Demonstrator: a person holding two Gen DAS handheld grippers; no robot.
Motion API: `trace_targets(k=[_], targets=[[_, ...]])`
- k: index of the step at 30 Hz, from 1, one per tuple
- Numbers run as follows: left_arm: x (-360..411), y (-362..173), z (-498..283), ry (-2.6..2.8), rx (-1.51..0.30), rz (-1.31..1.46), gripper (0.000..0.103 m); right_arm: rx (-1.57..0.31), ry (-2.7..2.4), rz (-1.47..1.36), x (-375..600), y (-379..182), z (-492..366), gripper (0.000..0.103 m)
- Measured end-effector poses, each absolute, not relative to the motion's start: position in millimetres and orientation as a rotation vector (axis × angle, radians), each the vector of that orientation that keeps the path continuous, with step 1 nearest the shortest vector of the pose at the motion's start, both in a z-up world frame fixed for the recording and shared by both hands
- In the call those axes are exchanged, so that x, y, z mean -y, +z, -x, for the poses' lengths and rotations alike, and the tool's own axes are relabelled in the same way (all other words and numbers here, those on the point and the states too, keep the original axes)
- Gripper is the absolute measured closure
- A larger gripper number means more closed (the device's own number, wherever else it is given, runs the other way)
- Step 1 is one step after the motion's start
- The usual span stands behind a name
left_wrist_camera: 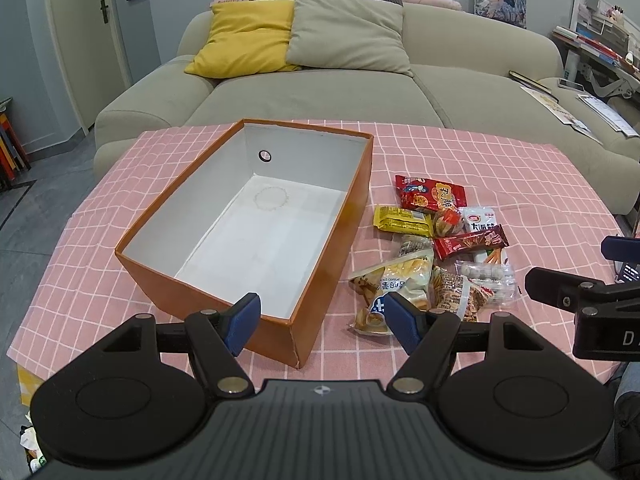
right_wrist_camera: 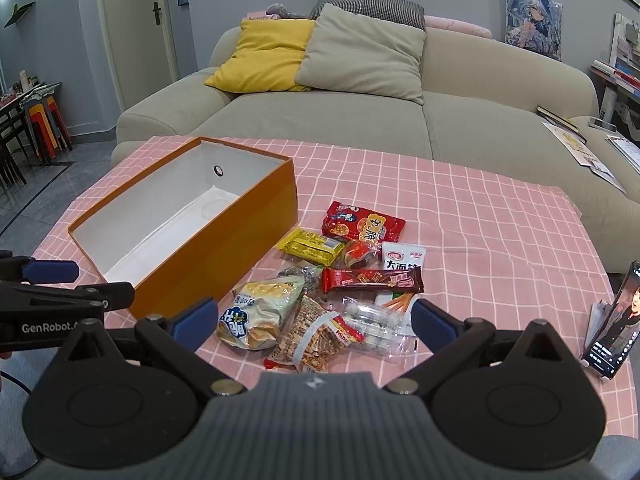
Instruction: Organize snacks
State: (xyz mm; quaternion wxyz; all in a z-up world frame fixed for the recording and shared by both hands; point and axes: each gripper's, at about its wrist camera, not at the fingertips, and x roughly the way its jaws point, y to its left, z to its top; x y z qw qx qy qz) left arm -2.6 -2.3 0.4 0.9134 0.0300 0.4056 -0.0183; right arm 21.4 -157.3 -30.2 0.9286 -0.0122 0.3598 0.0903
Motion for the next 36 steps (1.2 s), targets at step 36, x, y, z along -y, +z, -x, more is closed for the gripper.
trace_targets(k=[36], targets=[[0.7,-0.8,3.2,-0.036,-0.842,-0.052,0.02,-0.759,0.178,0.028,156.4,-31.6,-20.6,0.004]])
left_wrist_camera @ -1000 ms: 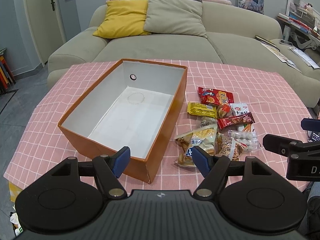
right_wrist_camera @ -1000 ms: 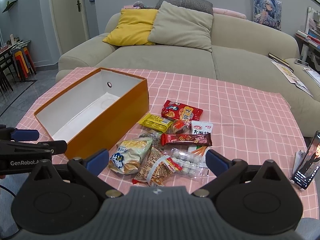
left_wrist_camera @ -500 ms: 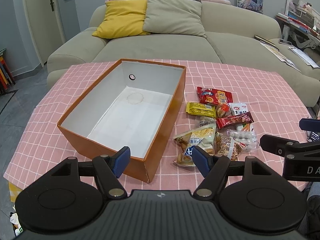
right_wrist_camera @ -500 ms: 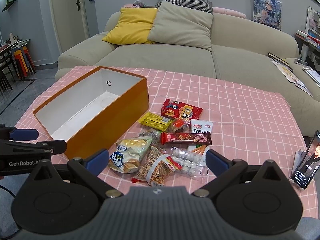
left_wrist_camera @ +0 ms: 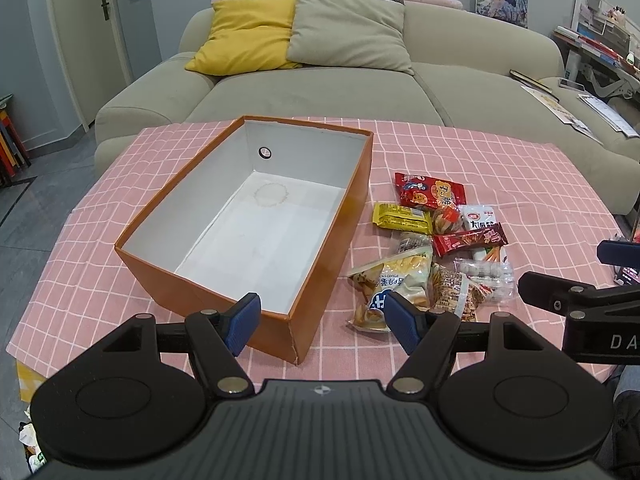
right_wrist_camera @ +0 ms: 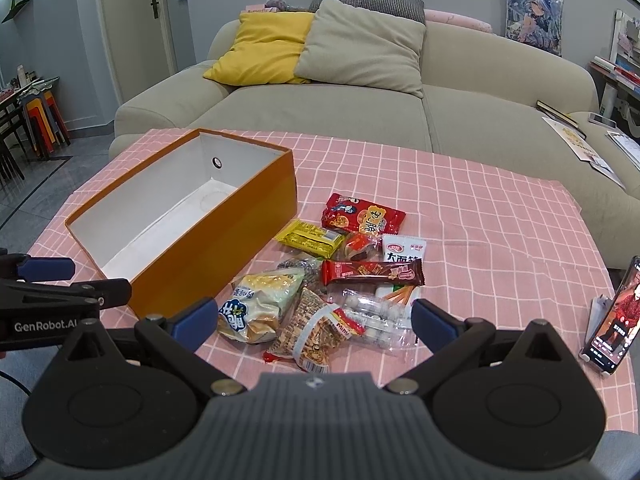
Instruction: Organize snacks
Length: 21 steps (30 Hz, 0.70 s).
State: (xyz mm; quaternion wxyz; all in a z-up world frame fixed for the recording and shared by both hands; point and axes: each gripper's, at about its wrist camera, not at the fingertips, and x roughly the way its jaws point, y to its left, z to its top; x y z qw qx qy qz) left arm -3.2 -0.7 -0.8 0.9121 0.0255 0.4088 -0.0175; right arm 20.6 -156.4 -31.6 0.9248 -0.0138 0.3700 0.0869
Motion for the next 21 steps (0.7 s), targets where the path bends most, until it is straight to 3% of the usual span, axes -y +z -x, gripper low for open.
trace_targets(k=[21], targets=[[1.4,-1.5,3.4,-0.048,-0.844,-0.05,0.02,-0.765,0.185,0.03,154.9,-33.1,-22.9,0.004]])
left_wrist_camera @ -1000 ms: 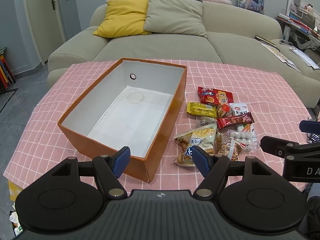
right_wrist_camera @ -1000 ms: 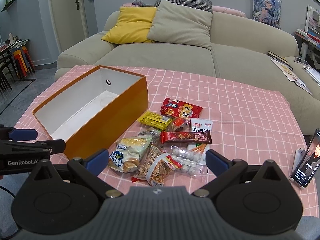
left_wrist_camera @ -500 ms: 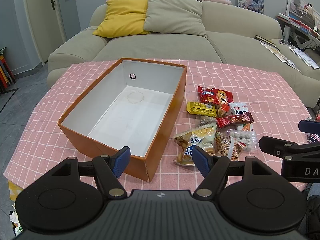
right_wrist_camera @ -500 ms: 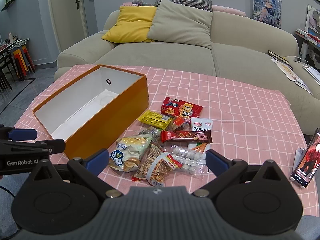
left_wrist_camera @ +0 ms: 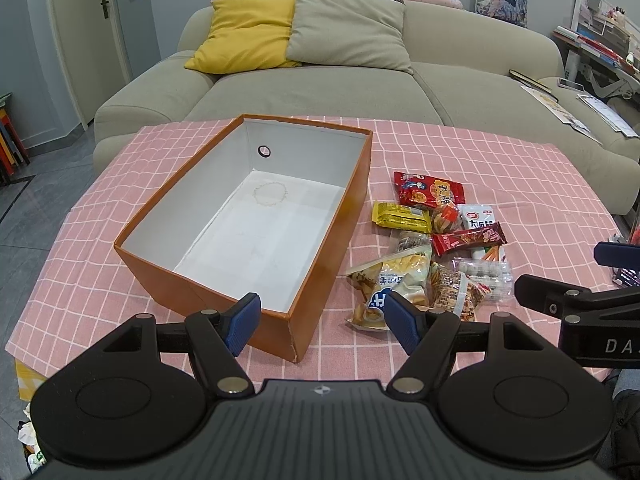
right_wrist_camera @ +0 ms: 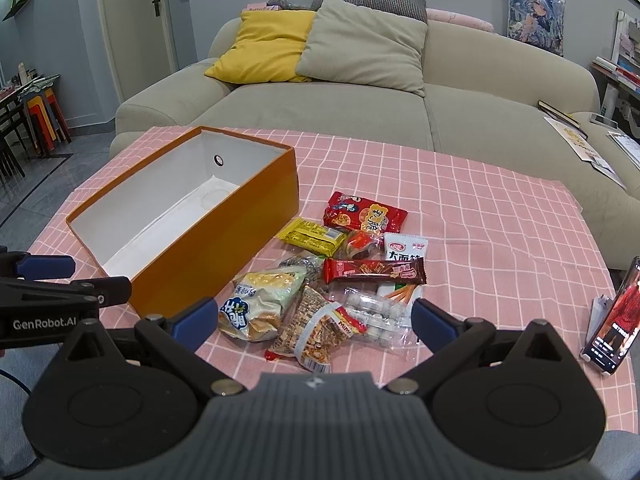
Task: Organize snacks
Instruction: 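Grasp the potato chip bag with the left gripper while the right grasps the Mimi bag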
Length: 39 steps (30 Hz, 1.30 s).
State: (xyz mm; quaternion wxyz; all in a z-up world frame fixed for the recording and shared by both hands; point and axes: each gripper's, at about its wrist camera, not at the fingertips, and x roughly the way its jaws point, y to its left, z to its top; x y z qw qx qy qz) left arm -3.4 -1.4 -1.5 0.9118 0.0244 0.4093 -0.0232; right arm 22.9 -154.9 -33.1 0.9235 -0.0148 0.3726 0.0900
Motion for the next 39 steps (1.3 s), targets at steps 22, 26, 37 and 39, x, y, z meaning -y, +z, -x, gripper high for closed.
trace_targets(k=[22,26,37,39], targets=[[35.3,-54.4,-43.7,-0.278,-0.985,0.074,0.039,-0.892,0.228,-0.067,181.6,-118.2,-50.5,0.025],[41.0,-62.5,-59.5,-0.257,-0.997,0.083,0.039,-0.922,0.233,-0.091,176.8,-129.7,-65.2,0.026],[50.8,-96.3,-92.7,-0.171,-1.085,0.079,0.033,-0.995,0.247,-0.187,173.5,-159.6,-98.0,0.027],[52.5,-99.7,-96.7,-0.158,-1.101,0.074,0.03,-1.0,0.253,-0.196,172.8,-163.8,-102.2,0.028]])
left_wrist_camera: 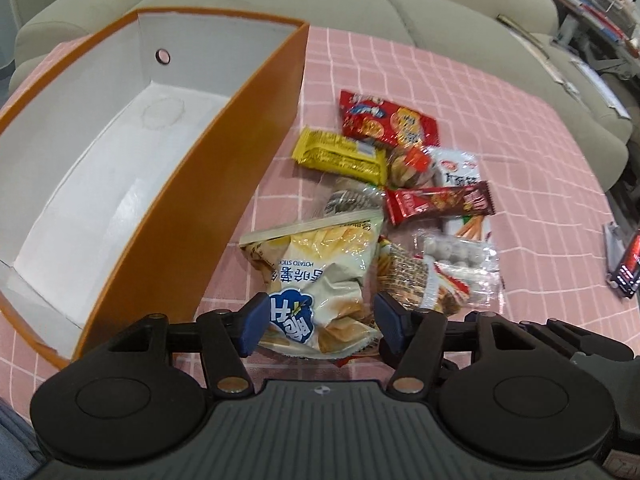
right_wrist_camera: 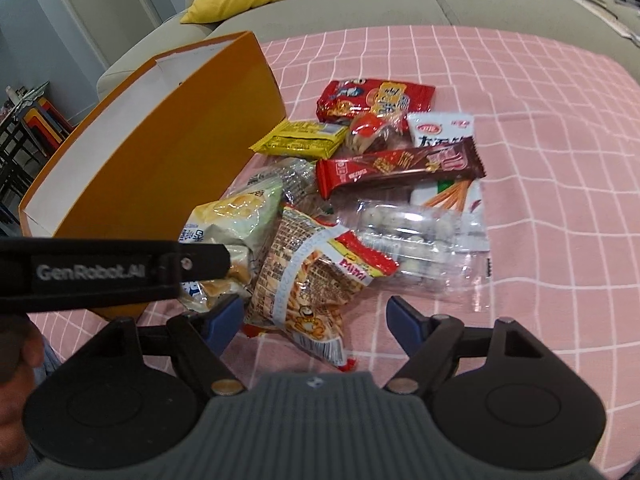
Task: Organize snacks
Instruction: 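Grasp the potato chip bag with the left gripper while the right grasps the Mimi bag, then lift both bags and carry them over the open shoebox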
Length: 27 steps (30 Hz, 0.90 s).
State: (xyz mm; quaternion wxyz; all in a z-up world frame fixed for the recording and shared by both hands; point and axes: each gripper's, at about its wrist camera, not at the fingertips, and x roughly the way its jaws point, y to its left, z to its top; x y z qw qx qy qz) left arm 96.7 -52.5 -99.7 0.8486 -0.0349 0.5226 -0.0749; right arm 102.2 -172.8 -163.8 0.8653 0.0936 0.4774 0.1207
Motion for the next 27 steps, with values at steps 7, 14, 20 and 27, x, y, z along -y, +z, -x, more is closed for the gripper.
trace_targets(k=[7,14,20,27], targets=[[58.3,-107.2,-107.5,-0.112,-1.128,0.02,0.027,-1.013,0.277,-0.195,168.0,-171.1,-111.5,0.038],[65.6,-114.2,-110.5,-0.13,-1.148,-0.012,0.036,-1.001,0.295,-0.165,166.9,-170.4,-109.7,0.05],[66.0,-113.0,-108.2,-0.147,-1.14,-0.015,0.047,-0.985,0.31,-0.12,163.8,-164.8,-104.4,0.06],[60.3,-99.9,-99.6,-0.152,-1.106,-0.003,0.056,-0.959,0.323,-0.051,165.4,-152.6,-87.6,0.061]])
